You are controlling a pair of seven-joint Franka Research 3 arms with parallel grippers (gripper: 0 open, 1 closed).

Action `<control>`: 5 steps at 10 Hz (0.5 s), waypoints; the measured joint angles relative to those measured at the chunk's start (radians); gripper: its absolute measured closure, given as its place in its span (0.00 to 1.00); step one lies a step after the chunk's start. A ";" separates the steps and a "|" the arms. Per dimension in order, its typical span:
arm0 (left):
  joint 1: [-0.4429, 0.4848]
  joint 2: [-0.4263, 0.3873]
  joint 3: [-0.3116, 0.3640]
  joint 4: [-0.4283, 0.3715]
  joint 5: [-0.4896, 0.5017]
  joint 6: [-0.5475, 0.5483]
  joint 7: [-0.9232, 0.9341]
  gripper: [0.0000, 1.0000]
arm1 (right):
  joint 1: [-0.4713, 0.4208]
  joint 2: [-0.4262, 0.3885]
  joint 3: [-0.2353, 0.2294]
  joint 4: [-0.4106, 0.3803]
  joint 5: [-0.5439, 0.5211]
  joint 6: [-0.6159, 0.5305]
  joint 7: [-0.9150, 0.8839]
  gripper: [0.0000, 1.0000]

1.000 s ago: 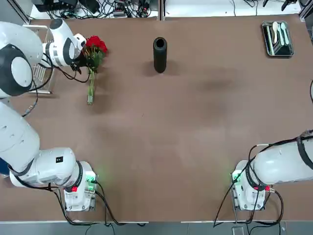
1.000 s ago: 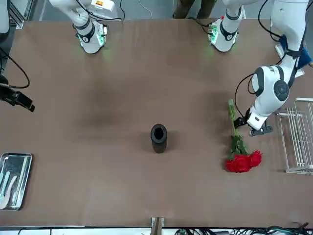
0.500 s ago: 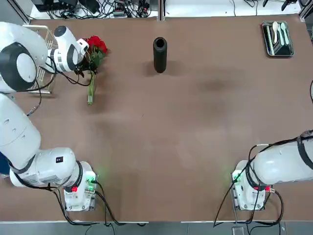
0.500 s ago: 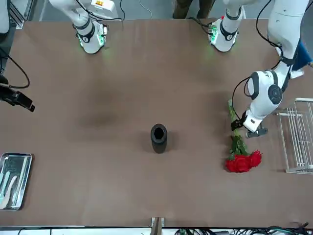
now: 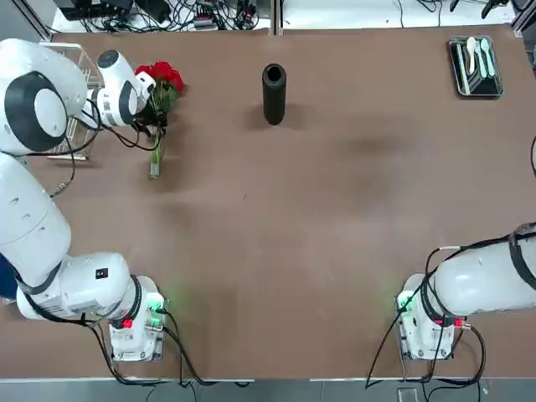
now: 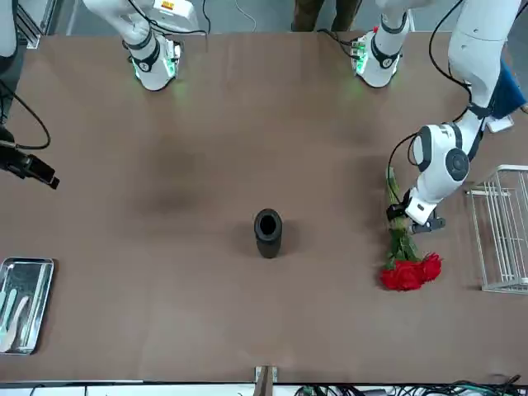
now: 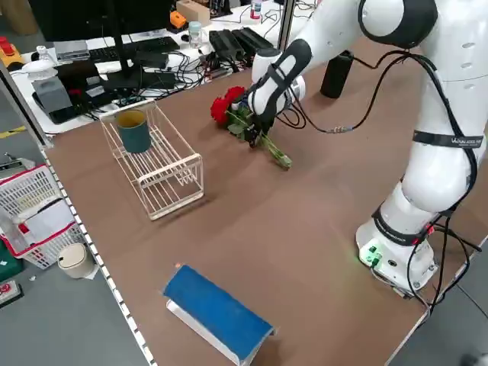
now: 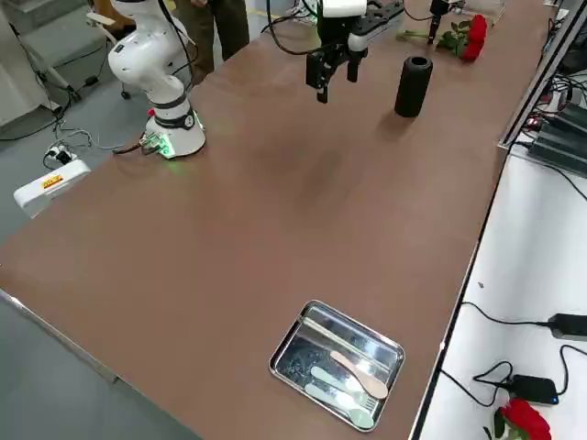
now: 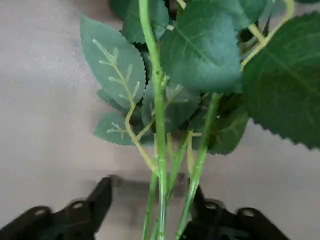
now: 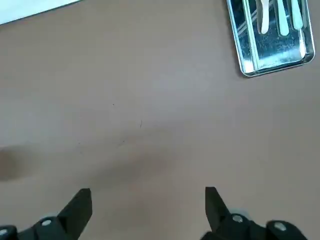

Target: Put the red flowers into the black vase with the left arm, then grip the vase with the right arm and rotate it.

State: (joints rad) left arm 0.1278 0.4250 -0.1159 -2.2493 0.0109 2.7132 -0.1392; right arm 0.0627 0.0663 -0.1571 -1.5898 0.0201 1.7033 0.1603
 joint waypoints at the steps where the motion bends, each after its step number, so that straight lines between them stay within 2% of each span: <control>1: 0.000 0.000 0.000 0.002 0.000 0.000 0.000 0.36 | 0.000 0.000 0.000 0.000 0.000 0.000 0.000 0.00; 4: 0.000 0.000 -0.003 0.010 0.000 0.001 -0.005 0.83 | 0.000 0.000 0.000 0.000 0.000 0.001 0.000 0.00; 5: -0.001 0.000 -0.007 0.014 0.000 0.001 -0.024 0.93 | 0.000 0.000 0.000 0.000 0.000 0.001 0.000 0.00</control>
State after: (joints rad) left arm 0.1269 0.4250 -0.1234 -2.2352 0.0109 2.7145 -0.1635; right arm 0.0627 0.0667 -0.1572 -1.5901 0.0201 1.7040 0.1604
